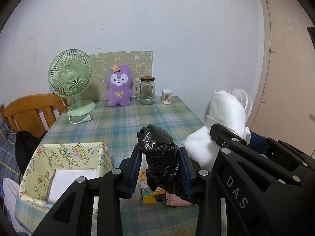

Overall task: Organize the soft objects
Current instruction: 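Lift the black bundle with the left tool while the right tool lifts the white bundle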

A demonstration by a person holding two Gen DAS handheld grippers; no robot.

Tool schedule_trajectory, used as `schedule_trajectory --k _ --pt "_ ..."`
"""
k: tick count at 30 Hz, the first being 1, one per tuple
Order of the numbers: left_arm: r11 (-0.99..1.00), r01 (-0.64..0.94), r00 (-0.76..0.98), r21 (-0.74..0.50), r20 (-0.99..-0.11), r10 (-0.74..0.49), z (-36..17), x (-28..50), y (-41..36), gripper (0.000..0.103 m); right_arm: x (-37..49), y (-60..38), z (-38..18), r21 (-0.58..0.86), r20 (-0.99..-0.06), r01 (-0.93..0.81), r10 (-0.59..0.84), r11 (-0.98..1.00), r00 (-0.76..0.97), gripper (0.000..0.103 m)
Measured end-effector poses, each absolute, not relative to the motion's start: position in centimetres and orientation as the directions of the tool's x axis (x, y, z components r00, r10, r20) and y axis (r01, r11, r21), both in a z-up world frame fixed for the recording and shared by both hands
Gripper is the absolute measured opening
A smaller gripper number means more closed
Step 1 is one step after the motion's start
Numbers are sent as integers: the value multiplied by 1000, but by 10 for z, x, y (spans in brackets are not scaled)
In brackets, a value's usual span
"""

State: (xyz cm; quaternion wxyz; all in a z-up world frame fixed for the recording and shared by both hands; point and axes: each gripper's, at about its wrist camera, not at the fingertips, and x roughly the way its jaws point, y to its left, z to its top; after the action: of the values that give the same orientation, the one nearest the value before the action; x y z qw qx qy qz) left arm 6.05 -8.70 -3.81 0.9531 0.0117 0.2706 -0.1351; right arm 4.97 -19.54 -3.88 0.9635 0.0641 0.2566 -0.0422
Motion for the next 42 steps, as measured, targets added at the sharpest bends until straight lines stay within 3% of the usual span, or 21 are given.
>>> schedule_trajectory --k 21,42 --pt "978 209 838 -18 -512 -189 -29 79 -21 38 71 -128 -25 118 -493 0 59 993 868 33" --pt "992 124 782 39 -619 -74 -72 116 57 38 114 -38 -67 149 -592 -168 224 974 774 33"
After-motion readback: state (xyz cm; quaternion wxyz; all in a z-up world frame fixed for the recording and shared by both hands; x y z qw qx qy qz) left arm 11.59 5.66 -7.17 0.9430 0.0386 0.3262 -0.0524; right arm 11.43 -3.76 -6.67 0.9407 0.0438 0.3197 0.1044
